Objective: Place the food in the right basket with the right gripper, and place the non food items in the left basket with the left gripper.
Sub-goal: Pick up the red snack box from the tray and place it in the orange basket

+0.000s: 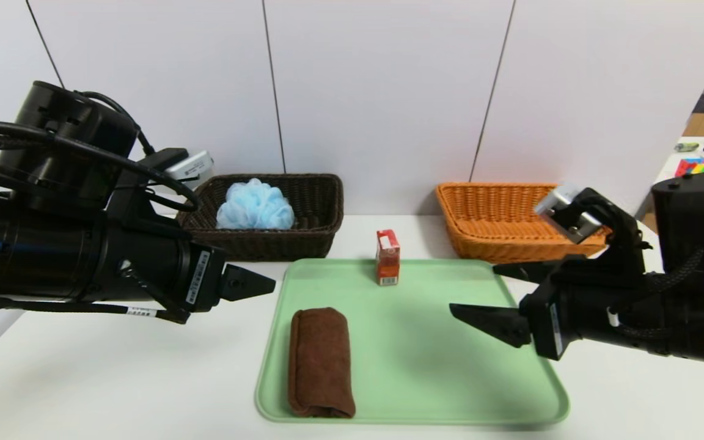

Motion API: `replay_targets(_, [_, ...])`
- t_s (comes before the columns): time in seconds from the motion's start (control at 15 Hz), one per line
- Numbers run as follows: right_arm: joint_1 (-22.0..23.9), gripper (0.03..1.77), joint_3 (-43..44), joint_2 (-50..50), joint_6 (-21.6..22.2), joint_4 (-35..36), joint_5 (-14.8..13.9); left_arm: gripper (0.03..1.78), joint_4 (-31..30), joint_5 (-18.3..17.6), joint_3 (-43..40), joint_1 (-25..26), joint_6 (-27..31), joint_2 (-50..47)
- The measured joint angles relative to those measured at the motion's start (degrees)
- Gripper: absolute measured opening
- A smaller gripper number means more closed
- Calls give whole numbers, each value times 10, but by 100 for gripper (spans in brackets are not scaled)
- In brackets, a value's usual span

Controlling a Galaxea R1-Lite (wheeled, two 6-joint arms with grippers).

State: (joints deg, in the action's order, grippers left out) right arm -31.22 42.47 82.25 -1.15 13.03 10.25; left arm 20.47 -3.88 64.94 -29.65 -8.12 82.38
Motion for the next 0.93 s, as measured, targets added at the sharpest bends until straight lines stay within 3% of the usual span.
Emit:
replay_targets(0.33, [-54, 170, 40, 71, 45, 26, -74, 169, 0, 1, 0, 1, 0, 3])
replay_targets(0.6, [-98, 170, 64, 125, 89, 54, -159, 169, 0, 1, 0, 1, 0, 6])
replay_targets(0.8, [-128, 170, 83, 158, 100, 58, -234, 169, 0, 1, 0, 1, 1, 7])
replay_targets(0.93, [-141, 170, 86, 175, 103, 89, -265, 169, 0, 1, 0, 1, 2, 7])
